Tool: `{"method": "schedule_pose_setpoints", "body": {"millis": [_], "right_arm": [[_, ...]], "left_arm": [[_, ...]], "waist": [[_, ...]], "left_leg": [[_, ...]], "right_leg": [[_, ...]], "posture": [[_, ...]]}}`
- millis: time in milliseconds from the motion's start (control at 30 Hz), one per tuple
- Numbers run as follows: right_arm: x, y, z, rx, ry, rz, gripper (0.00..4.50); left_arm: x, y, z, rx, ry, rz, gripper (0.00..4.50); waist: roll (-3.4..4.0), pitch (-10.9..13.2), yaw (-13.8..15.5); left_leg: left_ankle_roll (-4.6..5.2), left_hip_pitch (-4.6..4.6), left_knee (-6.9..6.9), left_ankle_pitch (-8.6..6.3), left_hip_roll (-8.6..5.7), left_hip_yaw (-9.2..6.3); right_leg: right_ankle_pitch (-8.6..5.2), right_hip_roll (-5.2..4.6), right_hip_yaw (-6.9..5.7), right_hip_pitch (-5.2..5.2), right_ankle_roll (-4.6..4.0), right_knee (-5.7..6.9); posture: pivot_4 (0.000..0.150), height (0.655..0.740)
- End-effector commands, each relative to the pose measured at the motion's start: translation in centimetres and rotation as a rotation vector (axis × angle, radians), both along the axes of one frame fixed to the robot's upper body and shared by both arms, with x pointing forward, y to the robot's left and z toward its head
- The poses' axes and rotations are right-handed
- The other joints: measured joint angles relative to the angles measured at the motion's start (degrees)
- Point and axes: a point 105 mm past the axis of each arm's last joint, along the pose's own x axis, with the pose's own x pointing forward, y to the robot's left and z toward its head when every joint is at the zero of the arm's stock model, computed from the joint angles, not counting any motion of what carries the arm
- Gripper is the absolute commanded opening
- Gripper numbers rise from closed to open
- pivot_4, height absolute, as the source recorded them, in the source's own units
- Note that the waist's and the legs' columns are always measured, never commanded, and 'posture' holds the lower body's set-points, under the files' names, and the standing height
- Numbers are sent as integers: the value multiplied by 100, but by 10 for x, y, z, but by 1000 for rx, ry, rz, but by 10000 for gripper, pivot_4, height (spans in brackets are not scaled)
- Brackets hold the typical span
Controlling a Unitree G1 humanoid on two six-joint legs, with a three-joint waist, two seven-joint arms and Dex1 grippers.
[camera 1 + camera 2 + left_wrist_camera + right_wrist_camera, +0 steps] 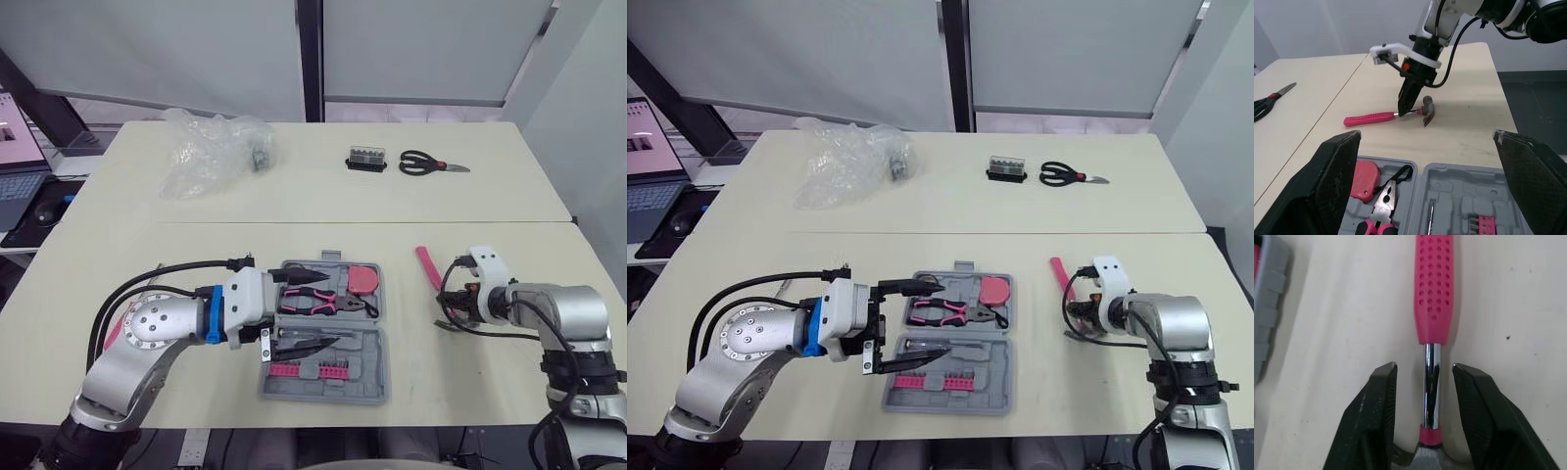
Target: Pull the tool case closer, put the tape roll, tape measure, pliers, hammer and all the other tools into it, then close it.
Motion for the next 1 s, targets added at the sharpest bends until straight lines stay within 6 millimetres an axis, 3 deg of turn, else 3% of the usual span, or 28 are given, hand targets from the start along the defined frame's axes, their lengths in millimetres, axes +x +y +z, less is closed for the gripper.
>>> {"method": "schedule_pose_setpoints", "body": {"millis": [33,233,400,733,1000], "right_arm": [[2,-6,23,-37,-216,63,30602],[-13,-5,4,-171,-385,174,30602],[-24,-9,-18,-188,-371,101,30602],[-16,-1,-37,-163,-342,57,30602],[-15,0,-44,-162,-296,11,13554]], "left_arm": [[-3,8,9,-7,-19,14,45000],[-2,18,9,3,-19,40,45000],[-7,20,10,-14,-1,37,45000],[-10,17,10,-21,0,12,45000],[-10,13,19,-56,-1,-17,45000]], "waist": [[0,0,9],[-2,-1,9],[-2,-2,-33],[-2,-2,-31],[-4,-3,-13]], "left_leg": [[0,-3,0,0,0,-1],[0,-6,0,0,-1,1],[-1,3,2,1,0,2],[-3,3,2,2,2,1],[-3,2,2,2,2,0]], "right_leg": [[0,0,0,-2,0,0],[-1,-1,2,-1,0,-8],[0,0,6,1,0,4],[0,2,6,0,0,6],[0,2,5,1,0,6]], "posture": [[1500,7400],[1500,7400],[1500,7400],[1500,7400],[1500,7400]]}}
